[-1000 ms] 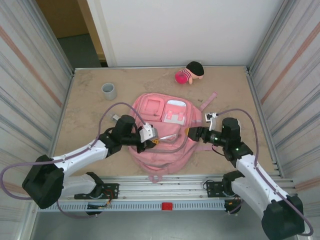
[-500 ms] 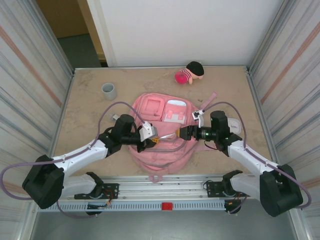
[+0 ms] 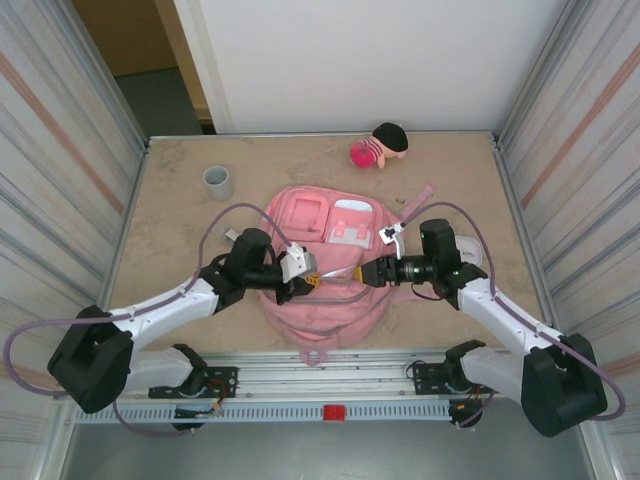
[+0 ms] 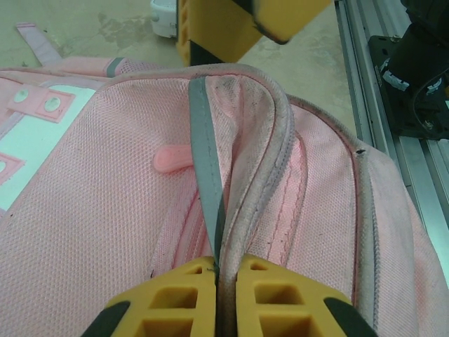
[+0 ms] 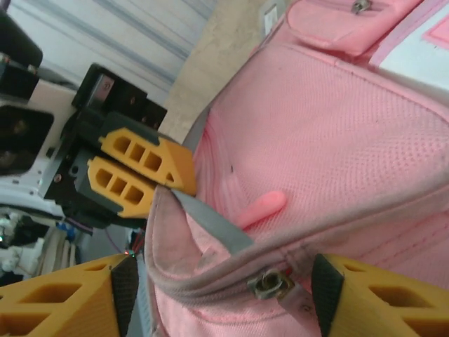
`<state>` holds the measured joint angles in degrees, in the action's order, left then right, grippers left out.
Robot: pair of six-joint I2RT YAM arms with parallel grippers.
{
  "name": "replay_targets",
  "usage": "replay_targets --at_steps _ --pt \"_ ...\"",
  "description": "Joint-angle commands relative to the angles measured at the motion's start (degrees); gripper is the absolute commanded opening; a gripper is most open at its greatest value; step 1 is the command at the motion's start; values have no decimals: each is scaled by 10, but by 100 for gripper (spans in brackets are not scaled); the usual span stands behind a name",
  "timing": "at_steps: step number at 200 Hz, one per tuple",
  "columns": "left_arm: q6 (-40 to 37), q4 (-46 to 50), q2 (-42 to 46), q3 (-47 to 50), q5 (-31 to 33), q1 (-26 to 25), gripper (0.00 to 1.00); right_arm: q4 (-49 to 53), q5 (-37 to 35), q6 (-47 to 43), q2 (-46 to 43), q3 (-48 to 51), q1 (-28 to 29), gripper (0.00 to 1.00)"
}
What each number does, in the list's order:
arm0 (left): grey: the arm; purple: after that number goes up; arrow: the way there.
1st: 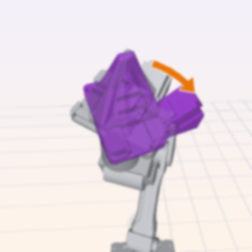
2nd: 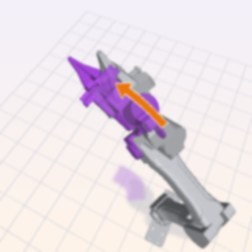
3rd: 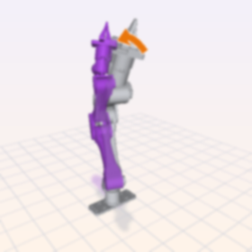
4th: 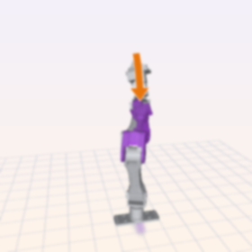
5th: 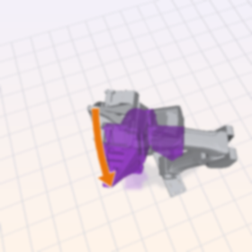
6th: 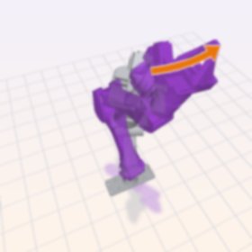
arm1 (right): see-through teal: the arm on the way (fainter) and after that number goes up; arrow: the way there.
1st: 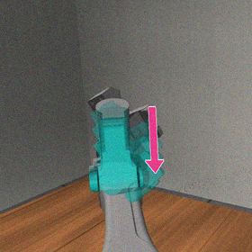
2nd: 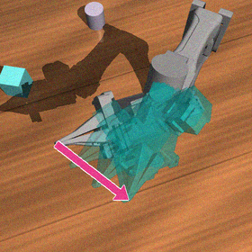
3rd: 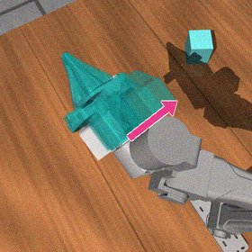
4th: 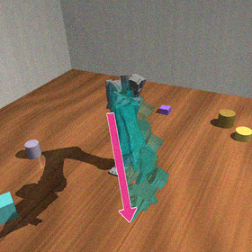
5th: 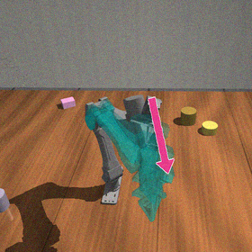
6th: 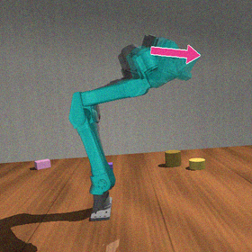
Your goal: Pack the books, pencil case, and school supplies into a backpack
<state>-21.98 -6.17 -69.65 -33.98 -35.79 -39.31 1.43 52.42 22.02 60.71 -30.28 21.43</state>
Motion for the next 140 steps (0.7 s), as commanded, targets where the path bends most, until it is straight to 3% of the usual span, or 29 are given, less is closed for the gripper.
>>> replay_targets --at_steps 1,31,69,107,140 --pt "12 -42 1 -17 -19 5 11 59 17 -37 -15 -25 4 62" --pt "13 -39 6 -16 -20 5 11 68 -13 -45 -11 -32 4 73" --pt "13 -38 9 -17 -20 5 11 46 -16 -41 23 -35 3 75" --pt "15 -41 7 -17 -20 5 11 27 31 -34 51 -43 4 70" --pt "14 -42 7 -17 -21 5 11 25 47 -30 35 -40 4 60"
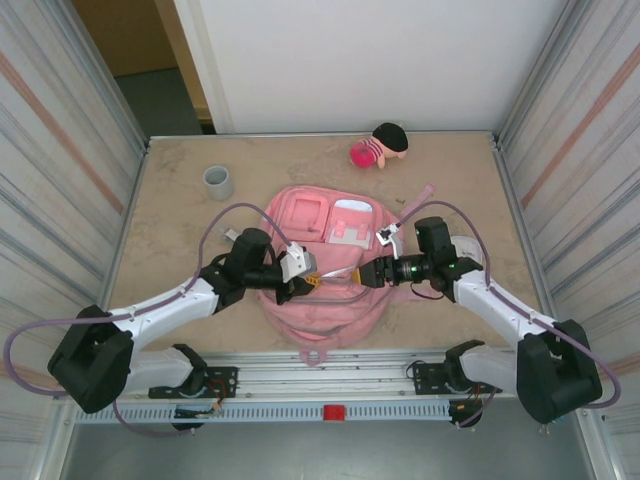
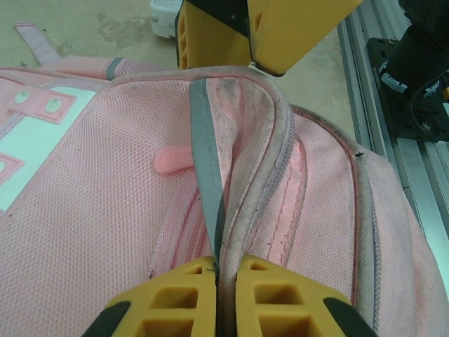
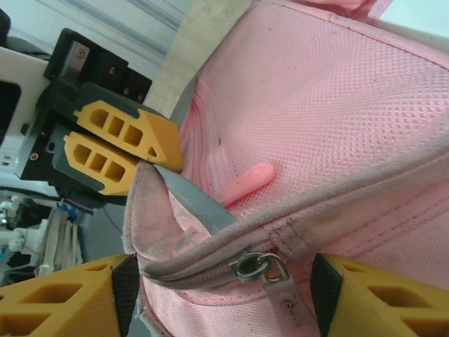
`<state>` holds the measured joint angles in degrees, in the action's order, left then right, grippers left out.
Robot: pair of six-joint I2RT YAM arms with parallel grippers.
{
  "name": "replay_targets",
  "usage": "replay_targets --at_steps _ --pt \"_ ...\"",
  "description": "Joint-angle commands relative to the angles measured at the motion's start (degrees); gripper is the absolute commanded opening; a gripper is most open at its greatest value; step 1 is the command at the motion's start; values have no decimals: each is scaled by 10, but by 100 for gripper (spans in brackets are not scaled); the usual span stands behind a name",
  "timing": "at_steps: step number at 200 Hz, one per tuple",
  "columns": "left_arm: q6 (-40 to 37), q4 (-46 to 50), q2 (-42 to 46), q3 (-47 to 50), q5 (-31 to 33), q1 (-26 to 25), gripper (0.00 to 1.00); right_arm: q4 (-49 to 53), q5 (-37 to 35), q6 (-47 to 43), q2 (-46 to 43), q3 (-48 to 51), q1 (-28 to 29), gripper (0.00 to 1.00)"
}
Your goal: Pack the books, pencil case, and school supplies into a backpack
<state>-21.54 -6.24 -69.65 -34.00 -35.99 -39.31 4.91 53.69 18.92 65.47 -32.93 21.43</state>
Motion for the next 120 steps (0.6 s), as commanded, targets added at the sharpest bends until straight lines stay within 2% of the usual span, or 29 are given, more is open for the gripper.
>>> replay_targets --at_steps 1,26,49,84,120 --pt "10 -42 7 -16 -19 5 11 -10 35 1 -13 -14 4 60" --pt "10 -42 7 -16 -19 5 10 -8 18 7 -35 -4 2 51" --pt "10 -43 6 -15 -19 5 10 -15 -18 18 -44 3 -2 38" --pt "12 -44 9 -14 -20 5 10 -24 -14 29 -23 2 -7 32" --pt "11 -42 14 -12 -13 5 11 -29 -12 32 -17 3 -8 15"
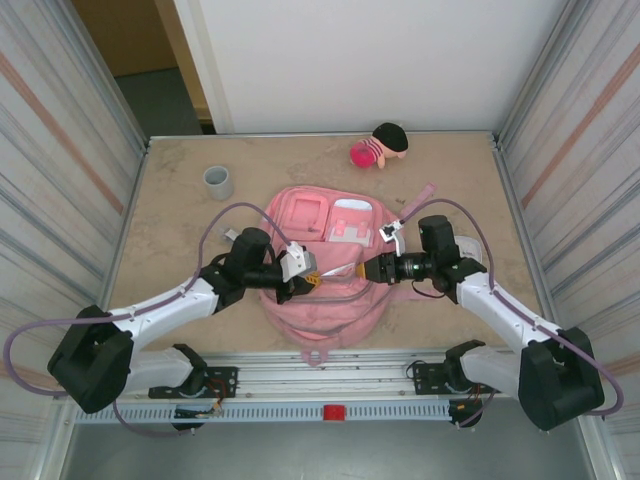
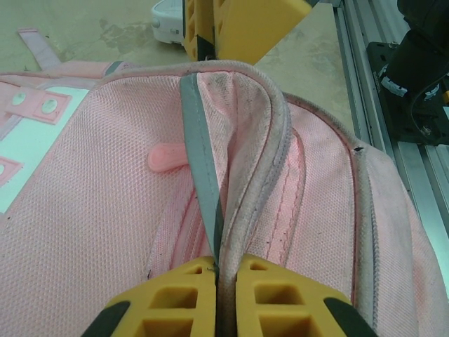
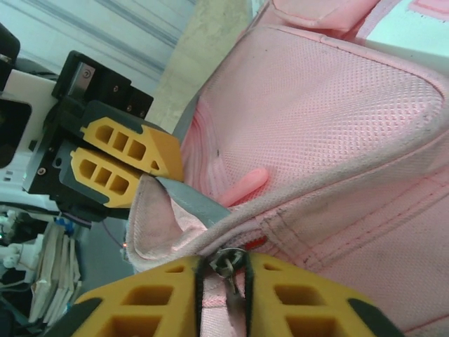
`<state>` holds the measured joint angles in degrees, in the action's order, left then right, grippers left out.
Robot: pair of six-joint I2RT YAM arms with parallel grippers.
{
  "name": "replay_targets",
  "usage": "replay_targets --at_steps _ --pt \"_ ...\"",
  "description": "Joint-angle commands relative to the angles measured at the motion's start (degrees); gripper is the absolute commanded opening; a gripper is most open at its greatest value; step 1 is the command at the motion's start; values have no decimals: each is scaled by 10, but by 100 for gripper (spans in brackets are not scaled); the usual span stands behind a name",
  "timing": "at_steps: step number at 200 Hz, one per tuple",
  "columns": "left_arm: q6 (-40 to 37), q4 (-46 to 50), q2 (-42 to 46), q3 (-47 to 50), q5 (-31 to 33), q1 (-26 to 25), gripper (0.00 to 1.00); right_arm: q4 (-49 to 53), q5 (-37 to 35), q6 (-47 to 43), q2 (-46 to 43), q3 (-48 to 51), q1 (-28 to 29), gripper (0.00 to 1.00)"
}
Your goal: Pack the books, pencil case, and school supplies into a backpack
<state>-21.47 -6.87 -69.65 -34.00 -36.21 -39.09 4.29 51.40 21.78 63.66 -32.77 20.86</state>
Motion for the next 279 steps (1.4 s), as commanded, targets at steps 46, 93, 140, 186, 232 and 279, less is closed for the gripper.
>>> replay_targets --at_steps 46,93,140,186,232,279 --pt "24 -28 9 -16 59 3 10 -19 12 14 -16 2 -2 3" --pt "31 -32 9 -14 96 3 10 18 16 9 -29 -1 22 3" --pt "38 -42 10 -14 87 3 10 16 -24 15 -47 16 36 20" --pt "42 -45 11 -16 76 3 10 4 -34 18 -49 27 36 23" --pt "46 -46 14 -17 89 3 10 3 -38 27 -55 42 36 15" --pt "62 -45 12 -20 152 3 10 -11 -55 61 -97 55 41 2"
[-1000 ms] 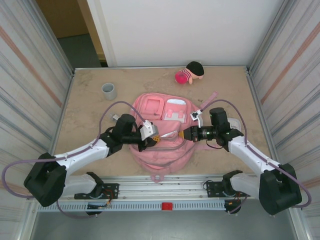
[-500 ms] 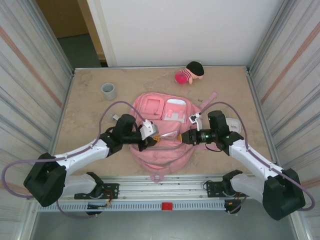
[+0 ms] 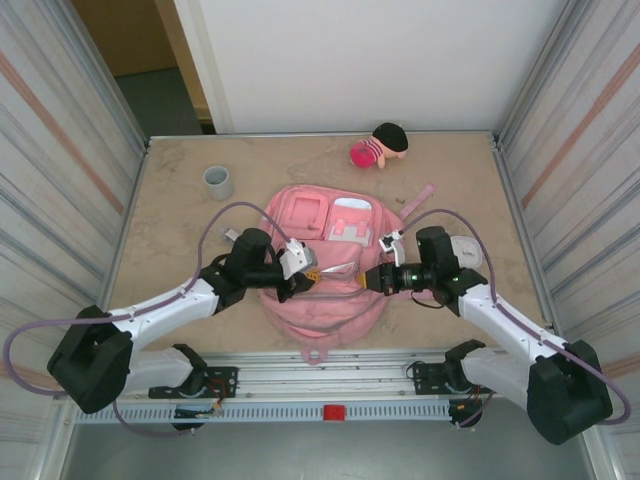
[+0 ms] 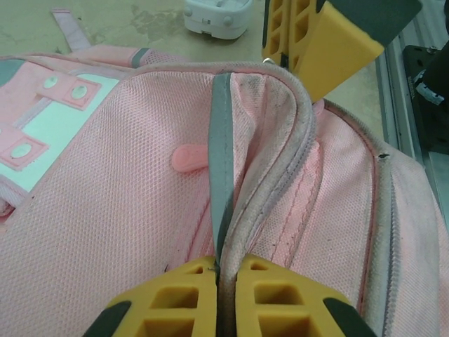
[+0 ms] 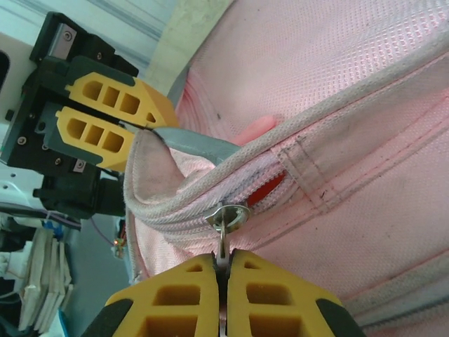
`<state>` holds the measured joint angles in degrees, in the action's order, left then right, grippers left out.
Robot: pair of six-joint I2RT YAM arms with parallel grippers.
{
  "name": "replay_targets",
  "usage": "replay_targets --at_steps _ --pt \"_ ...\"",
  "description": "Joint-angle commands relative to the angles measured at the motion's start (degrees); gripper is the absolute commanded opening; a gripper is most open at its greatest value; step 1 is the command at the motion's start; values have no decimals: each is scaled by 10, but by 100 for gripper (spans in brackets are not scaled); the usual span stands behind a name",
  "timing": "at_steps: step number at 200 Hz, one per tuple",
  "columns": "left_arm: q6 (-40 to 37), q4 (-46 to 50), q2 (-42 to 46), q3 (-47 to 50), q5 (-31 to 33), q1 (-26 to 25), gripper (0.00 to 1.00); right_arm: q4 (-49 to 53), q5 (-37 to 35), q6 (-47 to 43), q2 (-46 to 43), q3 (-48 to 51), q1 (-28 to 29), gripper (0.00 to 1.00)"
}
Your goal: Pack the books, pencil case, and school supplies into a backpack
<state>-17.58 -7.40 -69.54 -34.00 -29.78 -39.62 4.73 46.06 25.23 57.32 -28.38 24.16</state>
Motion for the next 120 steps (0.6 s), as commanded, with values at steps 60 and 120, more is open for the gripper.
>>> replay_targets --at_steps 60,120 --pt "46 -37 9 -33 117 8 10 -4 -91 67 -70 -3 104 0" --pt "47 -44 -6 -51 94 -9 10 -41 -169 88 -9 -47 208 1"
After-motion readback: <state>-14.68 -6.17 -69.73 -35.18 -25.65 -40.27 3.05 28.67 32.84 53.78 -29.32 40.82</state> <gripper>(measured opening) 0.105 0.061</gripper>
